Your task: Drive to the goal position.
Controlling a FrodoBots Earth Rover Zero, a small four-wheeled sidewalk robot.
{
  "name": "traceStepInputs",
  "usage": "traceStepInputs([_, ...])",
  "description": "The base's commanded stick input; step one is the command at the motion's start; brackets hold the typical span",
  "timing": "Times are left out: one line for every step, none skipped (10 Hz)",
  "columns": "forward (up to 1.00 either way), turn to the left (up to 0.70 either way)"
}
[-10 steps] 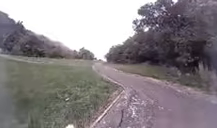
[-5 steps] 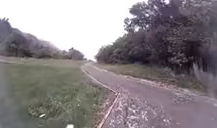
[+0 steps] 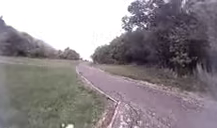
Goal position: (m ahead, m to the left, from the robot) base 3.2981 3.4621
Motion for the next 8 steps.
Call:
traceStepInputs([0.85,-0.03])
traceStepInputs([0.85,-0.34])
traceStepInputs([0.85,-0.34])
traceStepInputs([0.85,-0.27])
traceStepInputs([0.85,0.0])
traceStepInputs([0.85,0.0])
traceStepInputs([0.85,0.0])
traceStepInputs([0.85,0.0])
